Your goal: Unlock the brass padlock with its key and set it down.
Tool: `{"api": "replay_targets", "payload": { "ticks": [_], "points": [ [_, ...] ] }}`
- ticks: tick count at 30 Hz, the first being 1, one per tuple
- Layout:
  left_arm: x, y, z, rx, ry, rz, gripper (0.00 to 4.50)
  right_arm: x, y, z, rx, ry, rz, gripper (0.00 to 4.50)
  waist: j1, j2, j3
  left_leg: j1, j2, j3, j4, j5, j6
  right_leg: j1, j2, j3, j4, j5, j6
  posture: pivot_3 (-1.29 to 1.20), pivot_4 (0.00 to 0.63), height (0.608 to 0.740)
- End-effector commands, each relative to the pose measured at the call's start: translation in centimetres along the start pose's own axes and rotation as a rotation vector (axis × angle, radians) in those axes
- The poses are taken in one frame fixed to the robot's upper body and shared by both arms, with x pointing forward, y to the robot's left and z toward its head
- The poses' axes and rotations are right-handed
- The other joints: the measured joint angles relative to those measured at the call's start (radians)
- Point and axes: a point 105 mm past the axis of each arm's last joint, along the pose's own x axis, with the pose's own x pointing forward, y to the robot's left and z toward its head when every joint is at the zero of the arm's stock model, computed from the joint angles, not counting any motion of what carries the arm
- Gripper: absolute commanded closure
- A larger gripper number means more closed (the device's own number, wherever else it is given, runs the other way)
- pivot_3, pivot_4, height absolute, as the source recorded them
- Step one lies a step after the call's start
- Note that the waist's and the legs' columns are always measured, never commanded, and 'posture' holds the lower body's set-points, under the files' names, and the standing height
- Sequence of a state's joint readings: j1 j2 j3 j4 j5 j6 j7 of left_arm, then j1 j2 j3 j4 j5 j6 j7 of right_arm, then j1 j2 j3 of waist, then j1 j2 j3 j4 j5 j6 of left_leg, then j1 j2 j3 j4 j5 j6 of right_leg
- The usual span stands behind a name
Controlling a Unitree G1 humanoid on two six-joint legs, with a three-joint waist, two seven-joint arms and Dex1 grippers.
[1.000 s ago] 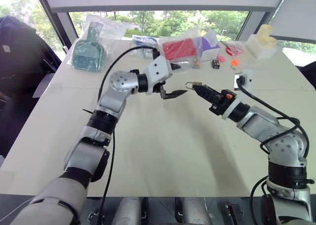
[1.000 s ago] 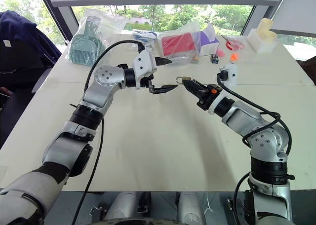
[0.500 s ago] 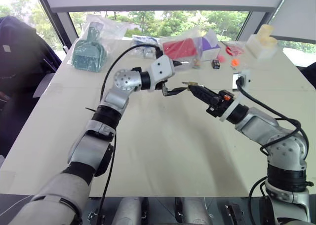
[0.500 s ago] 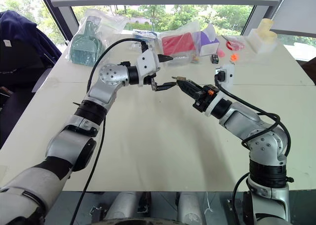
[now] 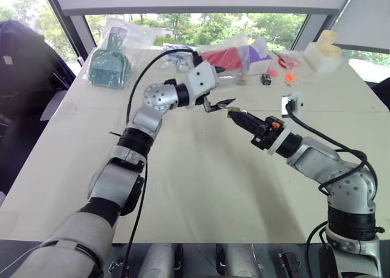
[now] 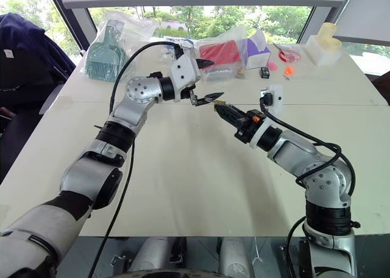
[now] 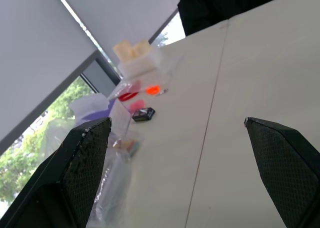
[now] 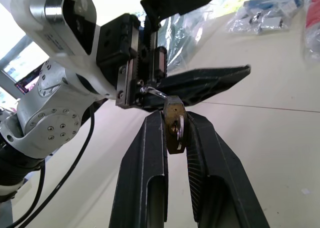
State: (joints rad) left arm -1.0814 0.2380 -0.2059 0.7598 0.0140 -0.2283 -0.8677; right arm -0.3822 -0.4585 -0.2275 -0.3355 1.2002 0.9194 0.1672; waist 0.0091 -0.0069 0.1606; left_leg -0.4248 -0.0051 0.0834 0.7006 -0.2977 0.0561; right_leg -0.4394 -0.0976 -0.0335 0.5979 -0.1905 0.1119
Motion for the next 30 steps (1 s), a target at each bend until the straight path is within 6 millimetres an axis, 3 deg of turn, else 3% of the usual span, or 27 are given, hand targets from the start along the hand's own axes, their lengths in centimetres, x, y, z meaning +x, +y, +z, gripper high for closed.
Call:
{"api": "replay_targets", "payload": {
  "ticks": [1, 4, 7, 12, 21, 26, 30],
  "points": [
    [-2.2, 0.0, -2.1, -0.082, 0.092, -0.019, 0.07, -0.8, -2.9, -0.7, 0.099, 0.038, -0.117, 4.50, -0.002, 0.000, 0.000, 0.000, 0.000, 0.000, 0.000, 0.000, 0.000, 0.000, 0.000, 0.000, 0.000, 0.000, 0.000, 0.00, 0.150, 0.740],
    [-4.5, -1.7, -3.0, -0.252, 0.136, -0.109, 0.07, -0.9, -4.7, -3.1, 0.253, 0.131, -0.178, 4.50, -0.008, 0.000, 0.000, 0.000, 0.001, 0.000, -0.001, 0.000, 0.000, 0.000, 0.000, 0.000, 0.000, 0.000, 0.000, 0.00, 0.150, 0.740],
    [-6.3, -3.9, -2.3, -0.378, 0.136, -0.208, 0.07, -0.7, -5.4, -4.5, 0.365, 0.193, -0.175, 4.50, -0.010, 0.000, 0.000, -0.001, 0.001, 0.000, -0.001, 0.001, -0.002, -0.001, 0.000, 0.000, 0.002, 0.000, 0.000, 0.00, 0.150, 0.740],
    [-7.9, -5.8, -1.3, -0.491, 0.152, -0.252, 0.07, -0.4, -7.0, -6.0, 0.340, 0.305, -0.246, 4.50, -0.008, 0.001, 0.000, 0.000, 0.000, 0.000, 0.000, 0.001, -0.001, -0.001, 0.000, 0.002, 0.000, 0.000, 0.000, 0.00, 0.150, 0.740],
    [-8.7, -6.2, -2.2, -0.545, 0.191, -0.179, 0.00, -1.4, -7.9, -5.7, 0.132, 0.424, -0.273, 0.04, -0.002, 0.001, 0.000, 0.001, 0.000, 0.000, 0.000, 0.001, -0.002, 0.000, 0.000, 0.001, 0.001, 0.000, 0.000, 0.00, 0.150, 0.740],
    [-9.1, -6.0, -2.3, -0.583, 0.178, -0.141, 0.00, -5.7, -9.1, -1.8, -0.195, 0.432, -0.348, 0.04, 0.006, 0.001, 0.000, 0.000, -0.002, -0.001, 0.000, 0.001, -0.001, 0.001, -0.001, 0.001, -0.001, 0.000, -0.001, 0.00, 0.150, 0.740],
    [-9.7, -6.3, -2.6, -0.646, 0.178, -0.130, 0.00, -9.3, -8.3, 0.2, -0.390, 0.446, -0.324, 0.04, 0.003, 0.001, 0.000, -0.001, -0.002, 0.000, 0.000, 0.000, -0.001, 0.000, -0.001, 0.002, -0.002, 0.000, 0.000, 0.00, 0.150, 0.740]
  ]
}}
